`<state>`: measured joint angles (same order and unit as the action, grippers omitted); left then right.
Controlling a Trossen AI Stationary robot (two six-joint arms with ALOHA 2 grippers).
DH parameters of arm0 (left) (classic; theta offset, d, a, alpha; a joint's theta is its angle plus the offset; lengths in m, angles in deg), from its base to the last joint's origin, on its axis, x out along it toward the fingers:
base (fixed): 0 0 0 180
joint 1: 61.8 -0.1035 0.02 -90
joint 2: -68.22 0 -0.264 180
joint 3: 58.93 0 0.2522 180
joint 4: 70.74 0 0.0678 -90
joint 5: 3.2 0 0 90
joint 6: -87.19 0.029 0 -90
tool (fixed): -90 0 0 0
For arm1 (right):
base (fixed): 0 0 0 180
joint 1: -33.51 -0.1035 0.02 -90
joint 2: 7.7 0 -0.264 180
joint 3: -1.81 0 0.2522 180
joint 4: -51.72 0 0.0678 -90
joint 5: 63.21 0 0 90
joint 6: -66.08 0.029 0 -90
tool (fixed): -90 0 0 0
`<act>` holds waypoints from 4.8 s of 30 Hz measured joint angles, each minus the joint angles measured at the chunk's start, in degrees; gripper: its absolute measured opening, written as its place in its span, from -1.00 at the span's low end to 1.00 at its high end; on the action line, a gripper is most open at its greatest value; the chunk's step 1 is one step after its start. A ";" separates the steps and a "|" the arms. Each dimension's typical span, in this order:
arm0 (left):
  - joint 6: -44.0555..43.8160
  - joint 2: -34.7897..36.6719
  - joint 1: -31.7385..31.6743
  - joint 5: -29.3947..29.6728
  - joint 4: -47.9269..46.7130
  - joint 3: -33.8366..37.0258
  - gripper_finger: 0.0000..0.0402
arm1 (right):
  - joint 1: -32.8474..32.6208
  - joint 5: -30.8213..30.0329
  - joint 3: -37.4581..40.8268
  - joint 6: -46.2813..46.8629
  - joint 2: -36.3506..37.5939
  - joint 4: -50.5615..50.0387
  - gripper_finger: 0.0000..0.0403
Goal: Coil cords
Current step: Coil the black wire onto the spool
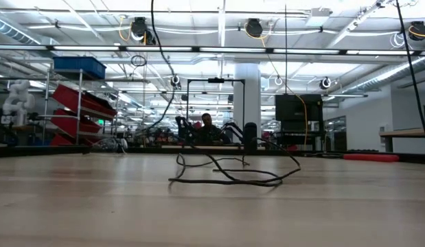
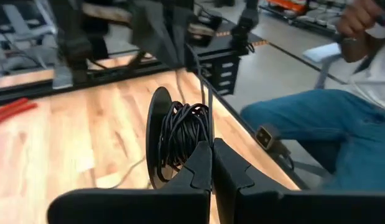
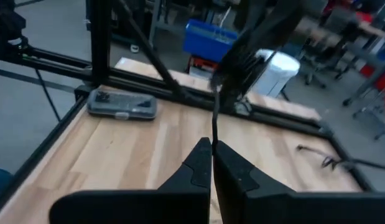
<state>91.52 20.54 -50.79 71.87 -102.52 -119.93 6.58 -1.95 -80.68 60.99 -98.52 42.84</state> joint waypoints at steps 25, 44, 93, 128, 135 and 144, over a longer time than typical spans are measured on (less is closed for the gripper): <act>4.05 -11.82 -0.17 -7.66 10.64 0.00 -0.99 | 12.04 14.41 -4.28 -10.11 0.16 6.53 -1.00; 6.57 -14.87 -0.98 -9.06 19.54 -0.02 -0.99 | 17.24 22.03 -4.28 -0.20 -4.90 11.33 -1.00; 9.50 -11.73 -2.46 -4.07 23.29 -0.09 -0.99 | 13.68 28.96 -1.32 17.25 -10.28 3.71 -0.77; 8.53 -11.43 -2.43 2.40 21.76 -0.04 -0.99 | 7.16 3.59 7.07 13.05 -29.63 55.21 -0.49; 8.47 -11.43 -2.43 2.46 21.68 -0.02 -0.99 | 7.15 1.68 4.50 11.84 -31.57 55.01 -0.49; 8.43 -11.43 -2.43 2.46 21.16 -0.02 -0.99 | 2.51 -6.56 4.50 9.50 -31.50 54.36 -0.49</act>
<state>99.95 9.11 -53.22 74.33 -81.36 -119.95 9.09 -8.51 -76.18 70.49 -130.01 97.20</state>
